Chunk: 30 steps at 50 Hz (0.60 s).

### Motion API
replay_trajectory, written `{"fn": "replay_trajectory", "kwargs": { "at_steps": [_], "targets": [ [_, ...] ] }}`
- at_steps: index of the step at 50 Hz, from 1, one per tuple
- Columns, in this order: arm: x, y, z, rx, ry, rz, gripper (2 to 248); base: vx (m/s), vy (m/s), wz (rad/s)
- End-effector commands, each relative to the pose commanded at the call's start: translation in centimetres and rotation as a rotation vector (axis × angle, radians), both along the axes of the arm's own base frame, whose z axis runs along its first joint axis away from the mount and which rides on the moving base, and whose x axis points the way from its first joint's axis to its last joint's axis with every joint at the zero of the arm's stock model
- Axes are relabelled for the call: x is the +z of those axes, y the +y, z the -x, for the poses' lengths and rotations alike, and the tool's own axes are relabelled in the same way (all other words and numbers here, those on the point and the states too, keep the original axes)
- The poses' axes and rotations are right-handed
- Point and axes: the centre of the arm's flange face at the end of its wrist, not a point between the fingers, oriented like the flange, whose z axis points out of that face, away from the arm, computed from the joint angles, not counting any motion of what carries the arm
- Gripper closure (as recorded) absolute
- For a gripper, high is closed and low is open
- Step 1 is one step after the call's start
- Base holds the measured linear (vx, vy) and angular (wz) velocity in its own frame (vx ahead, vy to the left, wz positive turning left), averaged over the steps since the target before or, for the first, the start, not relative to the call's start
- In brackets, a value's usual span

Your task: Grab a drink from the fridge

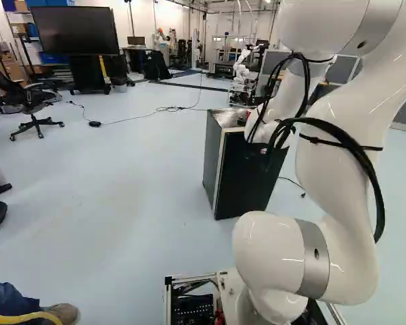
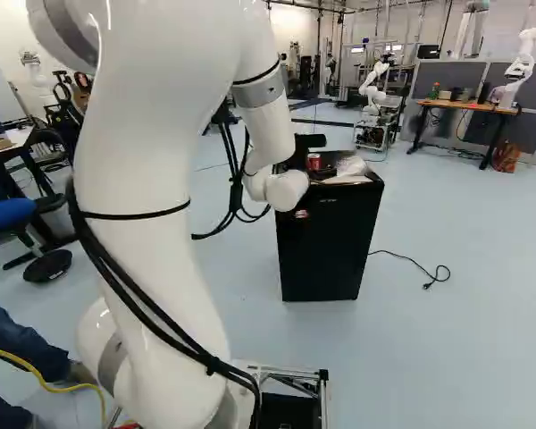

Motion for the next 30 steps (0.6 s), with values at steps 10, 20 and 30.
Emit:
{"fn": "replay_trajectory", "kwargs": {
  "at_steps": [10, 20, 30],
  "targets": [
    [-0.9, -0.2, -1.1, -0.007, -0.004, -0.007, 3, 0.000, 0.000, 0.000],
    [-1.1, -0.4, -2.3, -0.013, -0.023, -0.008, 3, 0.000, 0.000, 0.000],
    [-1.2, -0.6, -3.5, -0.012, -0.037, -0.006, 3, 0.000, 0.000, 0.000]
  ]
}}
